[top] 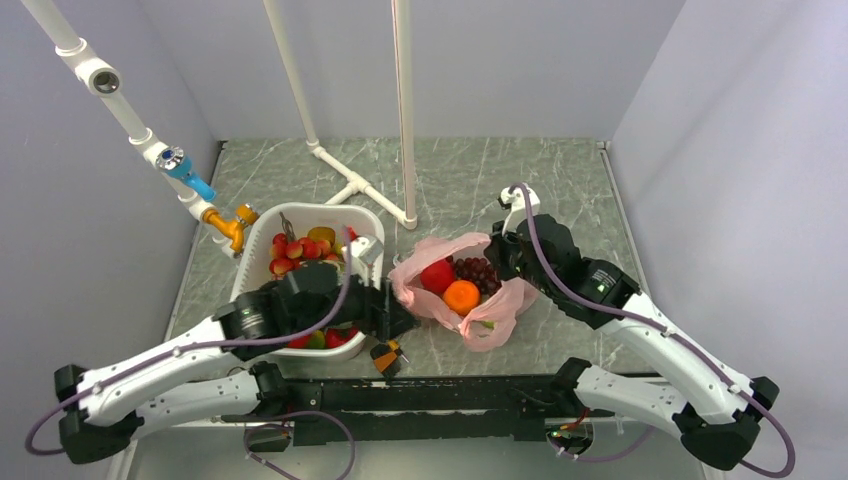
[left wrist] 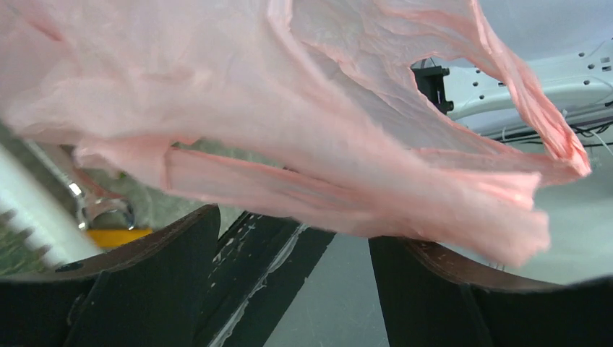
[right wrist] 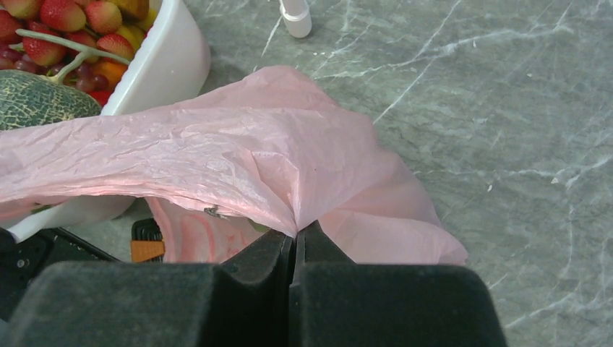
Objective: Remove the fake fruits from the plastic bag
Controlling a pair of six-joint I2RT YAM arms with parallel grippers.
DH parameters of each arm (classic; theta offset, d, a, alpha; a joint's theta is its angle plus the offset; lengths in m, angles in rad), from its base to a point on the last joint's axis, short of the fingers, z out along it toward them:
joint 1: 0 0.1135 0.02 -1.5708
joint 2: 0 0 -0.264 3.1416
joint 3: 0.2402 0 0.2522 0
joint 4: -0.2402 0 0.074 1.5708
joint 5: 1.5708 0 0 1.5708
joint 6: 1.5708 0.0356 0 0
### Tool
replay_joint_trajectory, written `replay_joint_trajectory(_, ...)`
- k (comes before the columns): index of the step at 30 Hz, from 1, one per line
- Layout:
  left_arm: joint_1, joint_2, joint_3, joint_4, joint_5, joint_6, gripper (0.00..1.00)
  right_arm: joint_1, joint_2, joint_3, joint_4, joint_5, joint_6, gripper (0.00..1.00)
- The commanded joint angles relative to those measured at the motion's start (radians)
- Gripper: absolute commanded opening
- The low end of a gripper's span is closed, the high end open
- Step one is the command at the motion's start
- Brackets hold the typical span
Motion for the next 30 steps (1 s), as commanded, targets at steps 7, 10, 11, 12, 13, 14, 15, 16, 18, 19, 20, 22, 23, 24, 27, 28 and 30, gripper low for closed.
replay_joint_trajectory(7,-0.113,0.365,0.214,0.201,-0.254,0.042,0.69,-0.004,-0.095,-0.038,0.017,-0.02,0.085,0.0)
replay_joint_trajectory(10,-0.097,0.44,0.276,0.202,-0.29,0.071,0.67,-0.004,-0.168,-0.082,0.026,-0.042,0.138,0.0)
replay_joint_trajectory(11,-0.086,0.47,0.287,0.195,-0.295,0.067,0.65,-0.004,-0.195,-0.097,0.029,-0.043,0.156,0.0)
replay_joint_trajectory(12,-0.068,0.497,0.289,0.194,-0.279,0.063,0.64,-0.004,-0.22,-0.113,0.033,-0.044,0.171,0.0)
replay_joint_trajectory(13,-0.04,0.522,0.278,0.223,-0.255,0.059,0.62,-0.004,-0.246,-0.13,0.038,-0.046,0.187,0.0)
replay_joint_trajectory(14,-0.024,0.544,0.239,0.265,-0.239,0.059,0.62,-0.004,-0.272,-0.145,0.046,-0.047,0.201,0.0)
replay_joint_trajectory(15,-0.011,0.558,0.197,0.32,-0.225,0.067,0.62,-0.003,-0.3,-0.164,0.058,-0.05,0.215,0.0)
replay_joint_trajectory(16,0.002,0.572,0.157,0.375,-0.214,0.074,0.63,-0.003,-0.324,-0.184,0.077,-0.054,0.226,0.0)
replay_joint_trajectory(18,0.026,0.607,0.089,0.427,-0.199,0.06,0.64,-0.003,-0.359,-0.214,0.106,-0.053,0.254,0.0)
replay_joint_trajectory(19,0.03,0.623,0.06,0.441,-0.188,0.05,0.64,-0.004,-0.37,-0.219,0.116,-0.048,0.267,0.0)
replay_joint_trajectory(20,0.029,0.633,0.031,0.444,-0.18,0.042,0.64,-0.004,-0.38,-0.219,0.128,-0.04,0.277,0.0)
replay_joint_trajectory(22,0.028,0.636,-0.04,0.494,-0.163,0.024,0.64,-0.004,-0.39,-0.211,0.144,-0.021,0.28,0.0)
replay_joint_trajectory(23,0.027,0.627,-0.079,0.518,-0.165,0.016,0.65,-0.004,-0.393,-0.209,0.155,-0.008,0.277,0.0)
replay_joint_trajectory(24,0.027,0.613,-0.119,0.529,-0.175,0.005,0.66,-0.003,-0.393,-0.207,0.164,0.004,0.269,0.0)
replay_joint_trajectory(27,0.029,0.561,-0.179,0.462,-0.216,-0.001,0.68,-0.004,-0.37,-0.174,0.176,0.029,0.23,0.0)
replay_joint_trajectory(28,0.029,0.523,-0.185,0.43,-0.215,0.01,0.69,-0.004,-0.354,-0.156,0.172,0.036,0.213,0.0)
replay_joint_trajectory(30,0.027,0.447,-0.187,0.38,-0.185,0.038,0.73,-0.003,-0.321,-0.124,0.161,0.047,0.181,0.0)
